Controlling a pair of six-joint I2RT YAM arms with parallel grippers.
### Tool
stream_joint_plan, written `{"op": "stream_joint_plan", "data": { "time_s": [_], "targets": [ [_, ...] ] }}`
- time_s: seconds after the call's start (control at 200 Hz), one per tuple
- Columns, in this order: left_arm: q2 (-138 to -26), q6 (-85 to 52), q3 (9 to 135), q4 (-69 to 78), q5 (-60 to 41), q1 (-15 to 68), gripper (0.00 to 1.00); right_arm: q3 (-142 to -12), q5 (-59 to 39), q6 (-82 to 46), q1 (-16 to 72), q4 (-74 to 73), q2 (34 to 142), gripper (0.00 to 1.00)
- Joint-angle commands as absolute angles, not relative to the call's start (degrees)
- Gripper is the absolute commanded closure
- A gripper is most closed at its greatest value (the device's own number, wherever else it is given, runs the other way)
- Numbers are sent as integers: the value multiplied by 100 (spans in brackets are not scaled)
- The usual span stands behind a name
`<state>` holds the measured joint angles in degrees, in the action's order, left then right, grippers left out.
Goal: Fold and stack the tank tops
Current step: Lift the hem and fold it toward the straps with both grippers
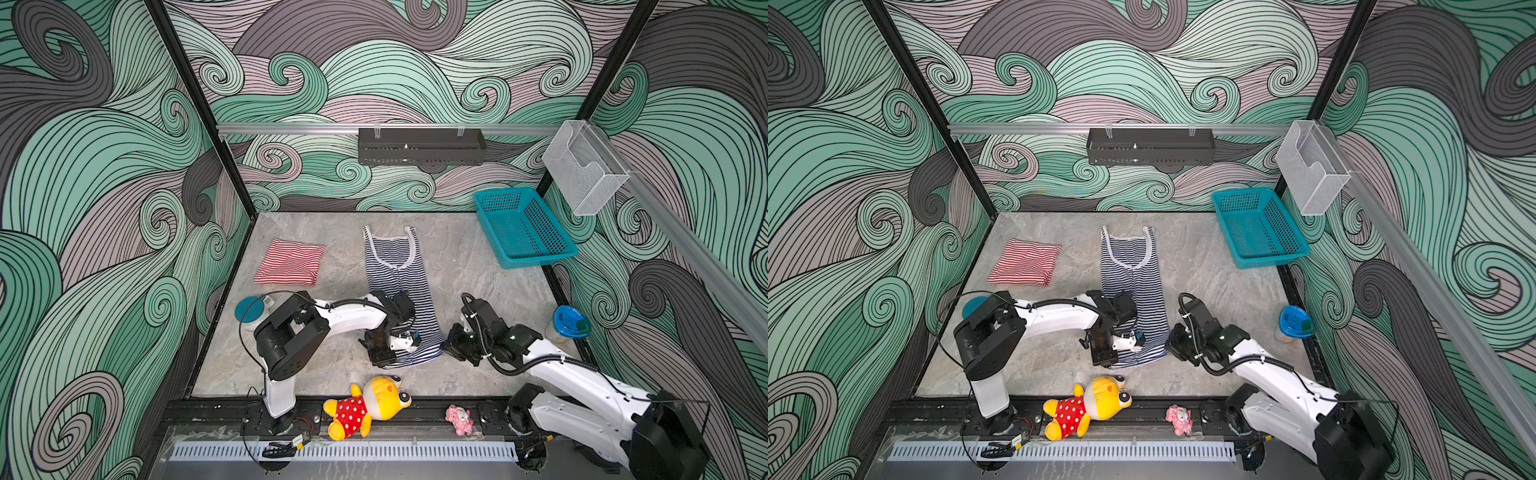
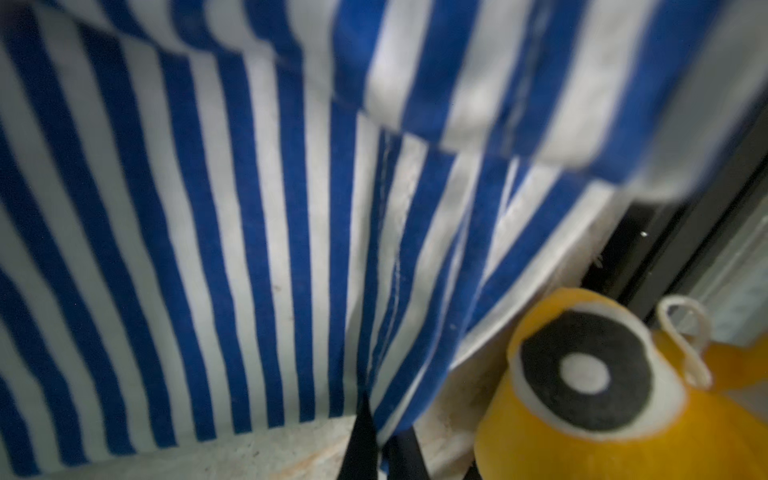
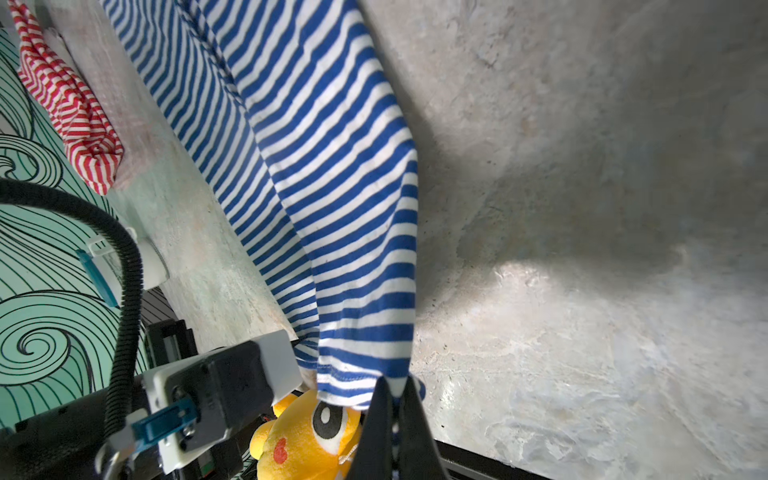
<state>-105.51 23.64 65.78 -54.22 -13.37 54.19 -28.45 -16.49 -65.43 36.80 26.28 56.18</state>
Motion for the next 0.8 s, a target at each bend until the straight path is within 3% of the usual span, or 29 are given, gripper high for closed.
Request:
{"op": "stream_joint_plan", "data": {
  "time_s": [0.0, 0.32, 0.796],
  "targets": [
    [-10247, 2557, 6845, -6088, -1591, 5484, 100, -2861, -1423, -6686, 3721, 3059, 5341, 100],
    [-9659, 2700, 7717, -6688, -905, 5411, 100, -3628, -1267, -6449, 3702, 3694, 5168, 100],
    [-10236, 3286, 9031, -6394, -430, 3935, 100, -5947, -2035, -4984, 2663, 3897, 7202, 100]
  ]
}}
